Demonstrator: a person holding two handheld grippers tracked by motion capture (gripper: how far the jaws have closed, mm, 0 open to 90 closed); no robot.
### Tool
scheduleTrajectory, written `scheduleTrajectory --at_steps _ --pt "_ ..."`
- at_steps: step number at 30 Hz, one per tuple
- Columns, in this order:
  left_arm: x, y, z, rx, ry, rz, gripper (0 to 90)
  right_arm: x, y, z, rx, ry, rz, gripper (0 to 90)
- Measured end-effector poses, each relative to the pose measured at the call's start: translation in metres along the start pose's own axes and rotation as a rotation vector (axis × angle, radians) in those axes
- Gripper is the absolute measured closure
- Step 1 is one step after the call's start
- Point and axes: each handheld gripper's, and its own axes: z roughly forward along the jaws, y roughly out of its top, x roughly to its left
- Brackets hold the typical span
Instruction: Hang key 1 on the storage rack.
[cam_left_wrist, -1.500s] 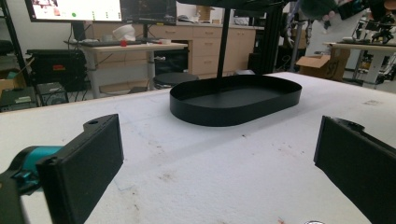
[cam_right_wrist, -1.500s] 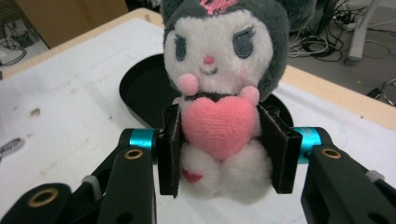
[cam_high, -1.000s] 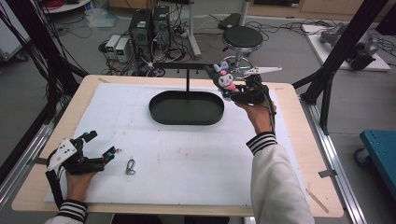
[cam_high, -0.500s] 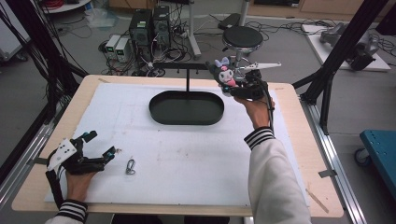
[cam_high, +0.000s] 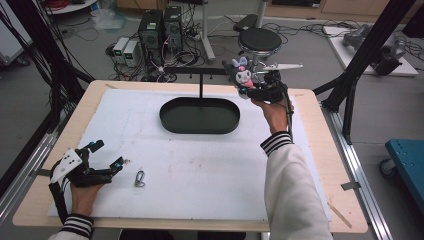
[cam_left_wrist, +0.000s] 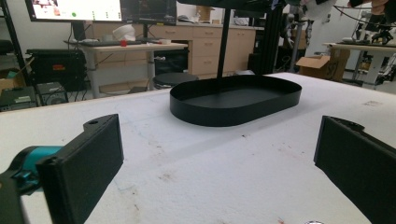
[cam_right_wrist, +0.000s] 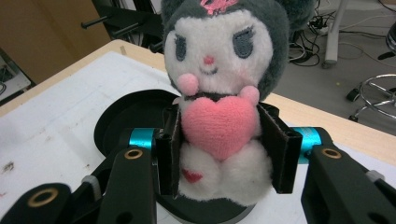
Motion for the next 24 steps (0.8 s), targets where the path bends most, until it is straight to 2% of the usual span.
scheduleTrajectory --at_steps 7,16,21,24 --pt "0.000 0.000 0.000 0.000 0.001 0.000 1.8 -0.004 -0.001 0.001 0.000 -0.009 0.016 55.2" --pt "0.000 0.000 0.000 -0.002 -0.001 -0.002 1.8 -0.018 -0.006 0.003 0.022 -0.038 0.045 55.1" --pt "0.000 0.000 0.000 -0.001 -0.001 -0.001 1.8 -0.025 -0.011 0.004 0.057 -0.050 0.074 54.9" --pt "0.000 0.000 0.000 -0.001 -0.002 -0.002 1.8 -0.027 -0.013 0.007 0.083 -0.053 0.074 54.9"
